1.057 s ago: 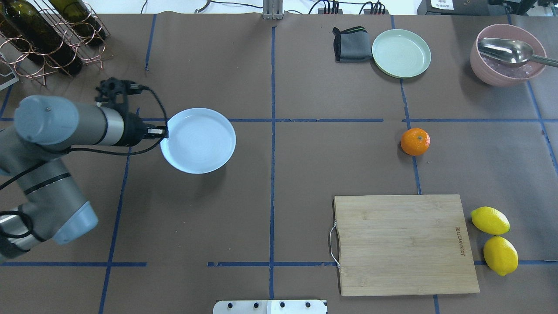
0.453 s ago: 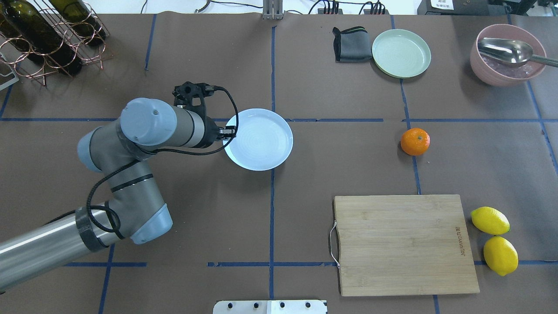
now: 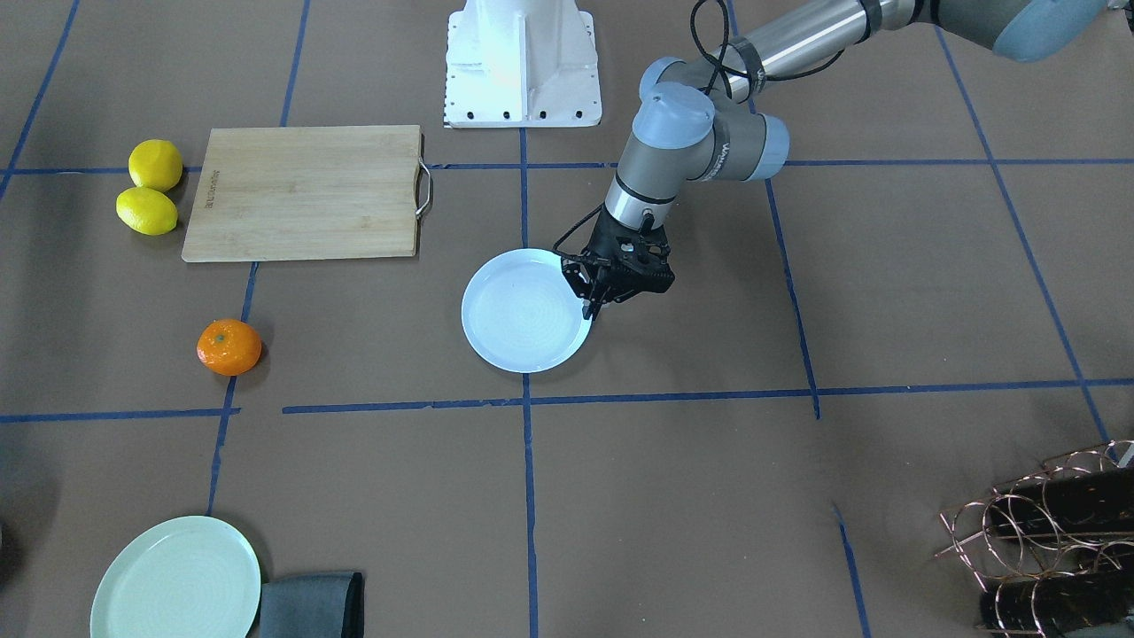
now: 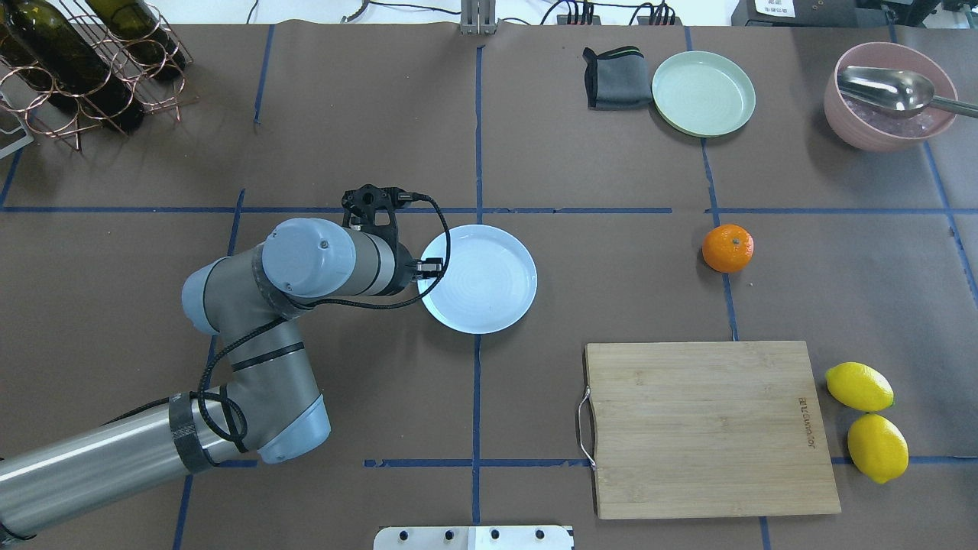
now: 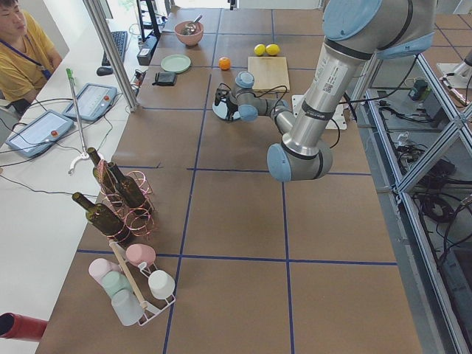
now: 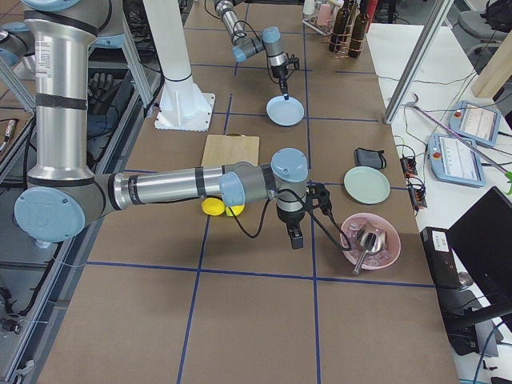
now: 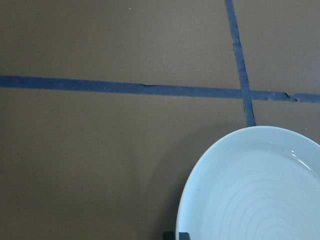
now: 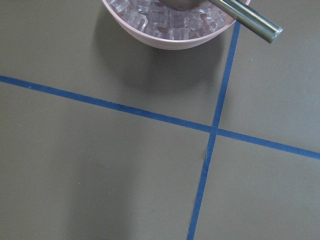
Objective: Pick orange to plate
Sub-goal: 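Push the light blue plate with the left gripper toward the table center, then withdraw the left arm away from the plate out of view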
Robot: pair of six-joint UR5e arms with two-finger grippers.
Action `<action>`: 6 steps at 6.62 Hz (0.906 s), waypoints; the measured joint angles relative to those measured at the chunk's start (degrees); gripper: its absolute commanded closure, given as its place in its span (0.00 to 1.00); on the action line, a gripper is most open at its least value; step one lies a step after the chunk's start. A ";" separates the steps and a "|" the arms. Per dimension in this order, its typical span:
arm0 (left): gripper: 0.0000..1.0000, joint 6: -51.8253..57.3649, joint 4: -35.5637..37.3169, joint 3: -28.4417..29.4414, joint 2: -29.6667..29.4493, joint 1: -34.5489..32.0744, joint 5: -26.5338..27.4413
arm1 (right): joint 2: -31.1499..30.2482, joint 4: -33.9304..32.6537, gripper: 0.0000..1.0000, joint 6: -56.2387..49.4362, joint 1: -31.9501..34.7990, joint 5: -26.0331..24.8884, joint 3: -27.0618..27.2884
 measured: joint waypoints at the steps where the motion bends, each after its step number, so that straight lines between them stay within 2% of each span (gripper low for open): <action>1: 0.00 0.84 0.30 -0.61 0.20 0.11 -0.11 | 0.00 0.00 0.00 -0.02 0.00 0.00 0.11; 2: 0.00 4.11 2.51 -2.82 0.69 -0.73 -0.46 | 0.00 0.00 0.00 -0.01 0.00 -0.02 0.28; 3: 0.00 11.04 8.30 -7.33 1.87 -3.36 -1.94 | 0.00 0.00 0.00 -0.04 0.00 -0.06 0.35; 5: 0.00 31.06 20.19 -17.49 7.09 -13.95 -8.65 | 0.00 0.02 0.00 -0.08 0.00 -0.11 0.39; 6: 0.00 41.46 22.65 -19.77 10.40 -21.48 -13.10 | 0.00 0.05 0.00 -0.10 0.00 -0.14 0.39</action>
